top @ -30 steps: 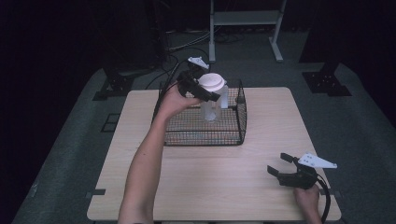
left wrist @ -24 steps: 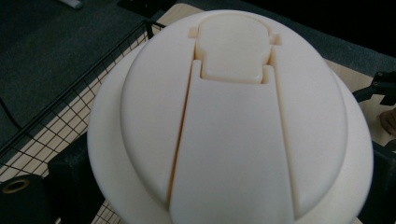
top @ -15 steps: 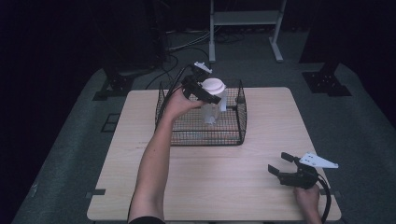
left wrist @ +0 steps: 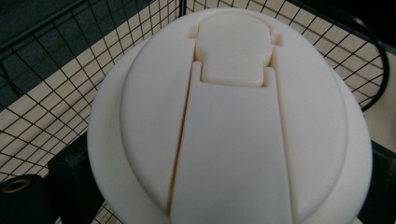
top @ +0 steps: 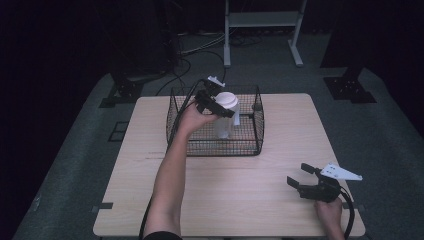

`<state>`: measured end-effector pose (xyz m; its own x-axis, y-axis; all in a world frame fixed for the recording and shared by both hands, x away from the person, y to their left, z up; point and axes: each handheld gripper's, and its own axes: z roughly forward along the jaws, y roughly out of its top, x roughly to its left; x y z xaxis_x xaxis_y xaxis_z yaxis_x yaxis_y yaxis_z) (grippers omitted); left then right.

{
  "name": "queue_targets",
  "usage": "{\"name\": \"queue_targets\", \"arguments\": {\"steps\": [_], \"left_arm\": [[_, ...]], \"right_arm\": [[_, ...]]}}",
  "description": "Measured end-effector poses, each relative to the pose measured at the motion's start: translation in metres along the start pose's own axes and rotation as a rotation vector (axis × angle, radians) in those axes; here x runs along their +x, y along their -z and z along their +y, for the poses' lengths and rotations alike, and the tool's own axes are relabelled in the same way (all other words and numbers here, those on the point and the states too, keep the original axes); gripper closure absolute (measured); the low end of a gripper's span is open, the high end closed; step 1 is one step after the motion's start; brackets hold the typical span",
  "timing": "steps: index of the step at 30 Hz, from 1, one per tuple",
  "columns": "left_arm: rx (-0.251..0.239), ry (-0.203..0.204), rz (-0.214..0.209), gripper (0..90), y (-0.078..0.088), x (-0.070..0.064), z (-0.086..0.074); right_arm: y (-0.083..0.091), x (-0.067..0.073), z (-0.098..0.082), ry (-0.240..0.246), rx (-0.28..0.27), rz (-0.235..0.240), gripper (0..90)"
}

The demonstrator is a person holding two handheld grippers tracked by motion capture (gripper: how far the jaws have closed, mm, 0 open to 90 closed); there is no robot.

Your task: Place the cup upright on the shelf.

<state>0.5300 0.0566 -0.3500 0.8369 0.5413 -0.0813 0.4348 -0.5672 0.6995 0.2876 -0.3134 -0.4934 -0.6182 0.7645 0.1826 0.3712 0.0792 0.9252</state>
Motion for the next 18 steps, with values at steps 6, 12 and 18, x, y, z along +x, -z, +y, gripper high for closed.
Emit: {"name": "queue_targets", "arguments": {"steps": [6, 12, 18], "left_arm": [[0.003, 0.006, 0.016, 5.3, -0.009, 0.001, -0.006], [-0.011, -0.017, 0.012, 5.3, -0.009, -0.002, -0.009], [-0.026, -0.036, 0.013, 5.2, -0.008, -0.004, -0.013]], "right_arm": [[0.000, -0.001, 0.000, -0.002, -0.006, 0.002, 12.8], [0.002, -0.002, -0.001, -0.005, -0.015, 0.027, 12.8], [0.002, -0.002, -0.001, 0.004, -0.013, 0.030, 12.8]]}}
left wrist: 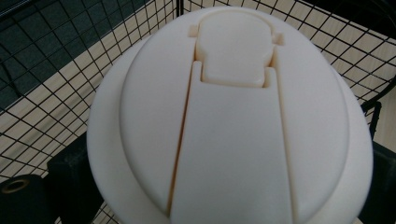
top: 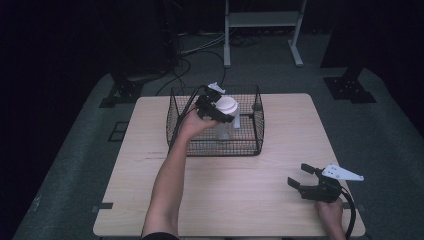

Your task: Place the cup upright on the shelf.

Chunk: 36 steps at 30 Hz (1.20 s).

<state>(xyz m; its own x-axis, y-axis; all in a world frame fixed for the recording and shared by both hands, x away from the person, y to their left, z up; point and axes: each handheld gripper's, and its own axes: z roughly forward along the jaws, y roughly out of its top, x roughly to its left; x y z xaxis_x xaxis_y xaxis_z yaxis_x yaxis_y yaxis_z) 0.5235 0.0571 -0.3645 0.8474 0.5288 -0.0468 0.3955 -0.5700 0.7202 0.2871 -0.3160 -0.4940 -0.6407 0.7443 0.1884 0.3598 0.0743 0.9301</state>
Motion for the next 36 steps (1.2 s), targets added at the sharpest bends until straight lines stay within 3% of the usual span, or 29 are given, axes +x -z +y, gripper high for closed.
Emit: {"name": "queue_targets", "arguments": {"steps": [6, 21, 25, 36], "left_arm": [[0.009, -0.023, -0.009, 5.2, 0.000, -0.002, -0.001], [0.023, -0.005, -0.024, 4.9, -0.001, -0.003, -0.001], [0.027, -0.016, -0.016, 4.8, 0.000, -0.003, -0.001], [-0.005, -0.016, -0.021, 1.4, 0.012, -0.004, 0.000]], "right_arm": [[-0.001, 0.001, 0.000, 0.009, 0.015, -0.001, 12.8], [-0.002, 0.003, 0.000, 0.016, 0.027, 0.000, 12.8], [-0.003, 0.004, 0.000, 0.025, 0.033, -0.006, 12.8], [-0.004, 0.004, 0.000, 0.027, 0.042, 0.002, 12.8]]}}
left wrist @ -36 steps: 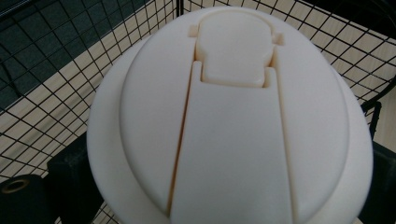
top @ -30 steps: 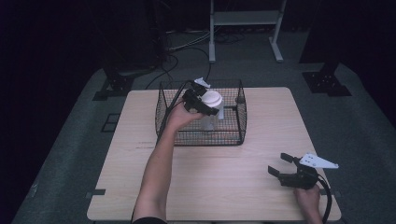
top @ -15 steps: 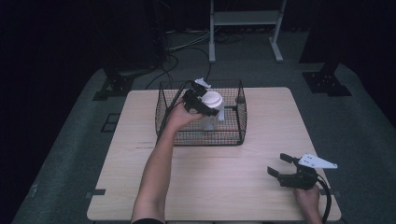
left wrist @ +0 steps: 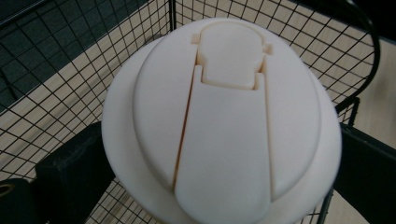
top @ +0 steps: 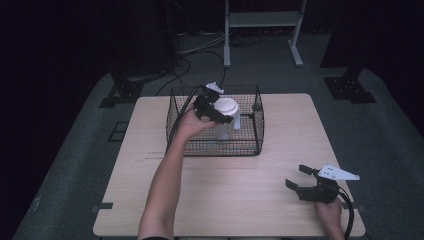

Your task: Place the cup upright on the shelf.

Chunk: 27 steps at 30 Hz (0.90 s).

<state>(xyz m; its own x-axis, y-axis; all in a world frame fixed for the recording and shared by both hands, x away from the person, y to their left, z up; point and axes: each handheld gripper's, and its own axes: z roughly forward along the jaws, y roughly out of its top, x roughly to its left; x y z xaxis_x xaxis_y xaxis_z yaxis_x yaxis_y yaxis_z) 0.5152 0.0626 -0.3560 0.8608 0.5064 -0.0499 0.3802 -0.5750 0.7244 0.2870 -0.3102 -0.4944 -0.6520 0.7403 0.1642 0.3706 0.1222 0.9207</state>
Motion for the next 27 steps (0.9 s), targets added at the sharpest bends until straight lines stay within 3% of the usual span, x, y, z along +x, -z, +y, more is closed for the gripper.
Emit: {"name": "queue_targets", "arguments": {"steps": [4, 14, 27], "left_arm": [[0.002, 0.010, -0.008, 0.7, 0.003, 0.000, 0.001], [-0.020, 0.006, 0.026, 0.0, 0.014, 0.001, -0.002], [-0.038, 0.014, 0.024, 0.0, 0.034, 0.002, -0.013]], "right_arm": [[0.000, 0.000, 0.000, -0.001, 0.002, 0.002, 12.8], [-0.001, 0.000, 0.000, 0.008, 0.002, 0.006, 12.8], [0.000, 0.000, 0.000, 0.007, 0.004, 0.007, 12.8]]}}
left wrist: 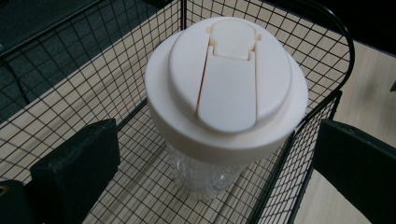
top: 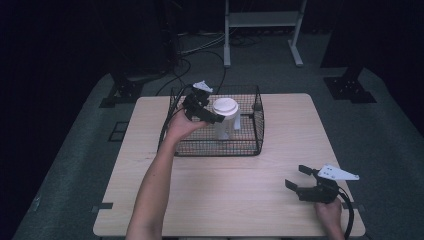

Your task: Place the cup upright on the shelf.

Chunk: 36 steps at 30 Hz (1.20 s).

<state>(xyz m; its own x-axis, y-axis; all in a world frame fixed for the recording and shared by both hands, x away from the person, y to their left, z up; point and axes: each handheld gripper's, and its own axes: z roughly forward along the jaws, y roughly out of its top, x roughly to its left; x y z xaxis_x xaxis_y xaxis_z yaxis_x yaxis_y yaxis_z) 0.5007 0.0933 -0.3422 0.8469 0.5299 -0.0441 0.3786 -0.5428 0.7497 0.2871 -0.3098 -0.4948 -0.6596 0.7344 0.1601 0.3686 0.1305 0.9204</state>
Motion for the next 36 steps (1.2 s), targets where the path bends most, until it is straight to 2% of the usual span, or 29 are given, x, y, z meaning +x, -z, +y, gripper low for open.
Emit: {"name": "queue_targets", "arguments": {"steps": [10, 14, 19, 21, 24, 30, 36], "left_arm": [[-0.021, 0.017, 0.004, 0.0, 0.017, 0.002, -0.018], [-0.023, 0.015, -0.002, 0.0, 0.023, 0.000, -0.029], [-0.056, 0.018, -0.001, 0.0, 0.034, -0.006, -0.038], [-0.076, 0.007, -0.004, 0.0, 0.038, -0.009, -0.041], [-0.077, -0.013, -0.009, 0.0, 0.041, -0.015, -0.043], [-0.098, -0.030, -0.046, 0.0, 0.048, -0.022, -0.042], [-0.096, -0.052, -0.045, 0.0, 0.055, -0.031, -0.048]], "right_arm": [[-0.001, 0.001, 0.000, 0.003, 0.010, -0.008, 12.8], [-0.001, 0.002, 0.000, 0.003, 0.016, -0.014, 12.8], [-0.001, 0.002, 0.000, 0.002, 0.014, -0.019, 12.8], [-0.001, 0.002, 0.000, 0.003, 0.016, -0.021, 12.8], [-0.001, 0.002, 0.000, 0.004, 0.019, -0.024, 12.9], [-0.001, 0.002, 0.000, -0.002, 0.028, -0.021, 12.8], [-0.001, 0.002, 0.000, -0.005, 0.025, -0.029, 12.8]]}}
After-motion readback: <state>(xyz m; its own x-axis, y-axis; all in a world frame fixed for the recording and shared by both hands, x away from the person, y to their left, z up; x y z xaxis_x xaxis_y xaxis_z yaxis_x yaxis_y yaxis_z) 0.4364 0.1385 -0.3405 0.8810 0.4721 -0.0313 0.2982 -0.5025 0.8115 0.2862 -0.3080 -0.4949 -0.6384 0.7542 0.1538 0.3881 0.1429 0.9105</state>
